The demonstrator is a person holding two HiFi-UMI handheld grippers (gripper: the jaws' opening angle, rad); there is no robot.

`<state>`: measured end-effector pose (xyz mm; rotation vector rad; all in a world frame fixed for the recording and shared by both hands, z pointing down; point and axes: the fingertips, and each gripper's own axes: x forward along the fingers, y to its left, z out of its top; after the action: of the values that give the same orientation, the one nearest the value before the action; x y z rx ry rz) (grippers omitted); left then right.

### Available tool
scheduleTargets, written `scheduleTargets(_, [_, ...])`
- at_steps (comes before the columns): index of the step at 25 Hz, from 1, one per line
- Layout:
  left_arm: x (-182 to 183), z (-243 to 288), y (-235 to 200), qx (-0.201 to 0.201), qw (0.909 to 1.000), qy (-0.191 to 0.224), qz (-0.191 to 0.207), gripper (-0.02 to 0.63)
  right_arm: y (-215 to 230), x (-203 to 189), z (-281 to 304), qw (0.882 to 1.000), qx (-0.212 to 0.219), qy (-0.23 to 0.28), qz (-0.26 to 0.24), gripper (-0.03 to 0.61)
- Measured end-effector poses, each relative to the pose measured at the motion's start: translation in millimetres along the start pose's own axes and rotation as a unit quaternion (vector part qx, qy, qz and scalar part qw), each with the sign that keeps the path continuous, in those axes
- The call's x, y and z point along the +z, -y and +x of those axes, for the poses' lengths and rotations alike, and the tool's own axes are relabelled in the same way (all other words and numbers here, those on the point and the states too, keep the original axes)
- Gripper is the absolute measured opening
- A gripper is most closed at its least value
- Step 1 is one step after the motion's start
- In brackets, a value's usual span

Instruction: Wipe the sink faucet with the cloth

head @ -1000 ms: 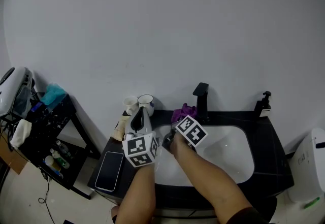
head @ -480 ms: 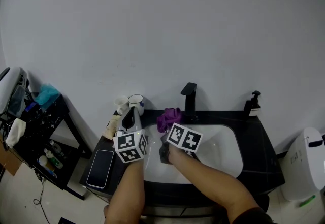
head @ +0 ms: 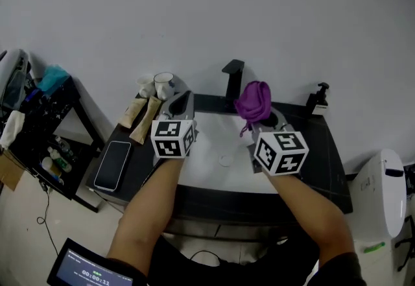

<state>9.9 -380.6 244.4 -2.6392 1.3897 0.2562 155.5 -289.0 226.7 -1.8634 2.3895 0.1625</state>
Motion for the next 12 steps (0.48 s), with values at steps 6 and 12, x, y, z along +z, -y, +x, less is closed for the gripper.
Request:
scheduleTargets(6, [-3, -1, 6, -0.005, 0.9999, -0.01, 0.003, 0.017, 59, 36, -8, 0.982, -0.059, 0.069, -0.164, 0.057])
scheduleTargets(12, [-12, 3, 14, -0.014, 0.9993, -0.026, 0.022, 0.017, 102, -2, 10, 0.994, -0.094, 0.035, -0.043, 0.057])
